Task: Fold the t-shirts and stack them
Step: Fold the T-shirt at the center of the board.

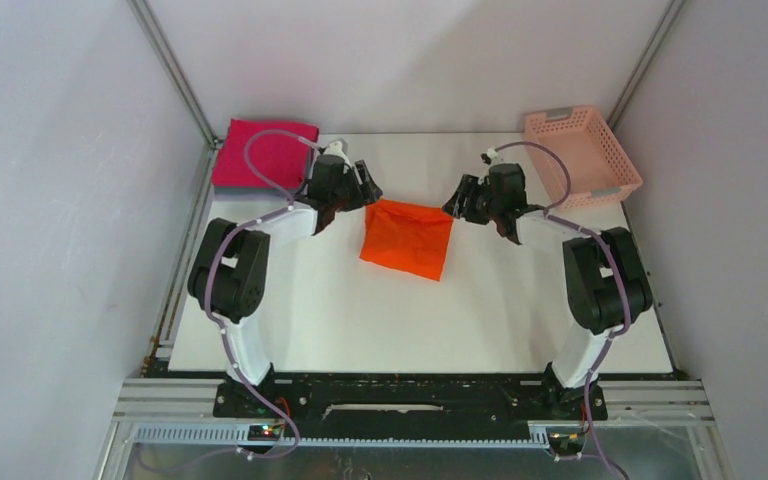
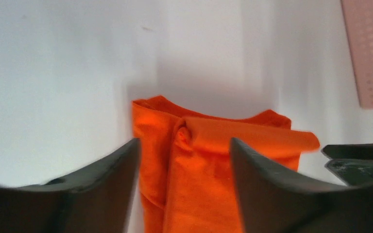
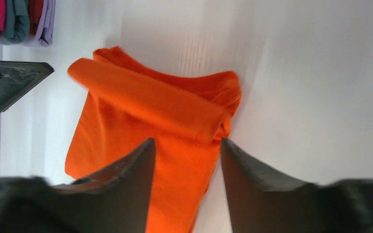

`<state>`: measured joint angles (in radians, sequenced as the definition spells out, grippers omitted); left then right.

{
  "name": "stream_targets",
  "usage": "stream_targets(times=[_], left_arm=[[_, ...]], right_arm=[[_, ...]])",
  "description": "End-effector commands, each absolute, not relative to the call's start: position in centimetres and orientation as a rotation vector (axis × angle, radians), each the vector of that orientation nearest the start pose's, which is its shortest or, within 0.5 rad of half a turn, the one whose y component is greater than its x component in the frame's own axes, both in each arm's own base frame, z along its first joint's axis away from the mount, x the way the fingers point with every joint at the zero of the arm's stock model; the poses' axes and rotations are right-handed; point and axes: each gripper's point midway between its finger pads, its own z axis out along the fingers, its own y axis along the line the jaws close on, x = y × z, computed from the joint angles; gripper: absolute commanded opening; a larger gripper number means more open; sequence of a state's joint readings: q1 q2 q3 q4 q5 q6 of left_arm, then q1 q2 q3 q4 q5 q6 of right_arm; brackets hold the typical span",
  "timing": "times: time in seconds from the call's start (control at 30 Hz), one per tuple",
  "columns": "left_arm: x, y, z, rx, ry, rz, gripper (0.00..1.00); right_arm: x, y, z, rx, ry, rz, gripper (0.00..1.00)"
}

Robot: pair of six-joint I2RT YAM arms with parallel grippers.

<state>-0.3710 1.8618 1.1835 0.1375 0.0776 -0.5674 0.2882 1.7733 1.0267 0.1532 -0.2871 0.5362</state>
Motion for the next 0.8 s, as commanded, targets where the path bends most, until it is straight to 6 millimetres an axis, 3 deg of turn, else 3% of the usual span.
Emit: stream_targets(times=[0.0,0.1,0.13,0.3,0.47,0.77], left_arm=[[50.0,-20.3,15.8,-0.194,2.027,-0.574,0.97],[49.0,-20.3,18.5,-0.180,1.965,-0.615,1.00],[48.4,-20.7,19.0,-0.167,1.954,-0.650,1.00],[45.9,-23.8,18.9,-0.075,1.974,-0.818,1.00],[44.5,-28.6,18.1,0.038,1.998,-1.074,1.00],[48.2,-30.2,12.8,-0.056,2.115,-1.098,1.00]], right_arm=[[46.3,19.1,13.0,0.090,2.133,0.730,0.66],[45.5,19.1,14.9,0.078,2.117,0.734,0.98],[44.9,19.2,15.1,0.073,2.125,0.735,0.99],[41.8,20.7,14.7,0.039,2.149,0.798,1.00],[40.7,22.5,14.6,0.010,2.102,0.990,1.00],[45.2,24.3,12.5,0.056,2.061,1.281,0.99]])
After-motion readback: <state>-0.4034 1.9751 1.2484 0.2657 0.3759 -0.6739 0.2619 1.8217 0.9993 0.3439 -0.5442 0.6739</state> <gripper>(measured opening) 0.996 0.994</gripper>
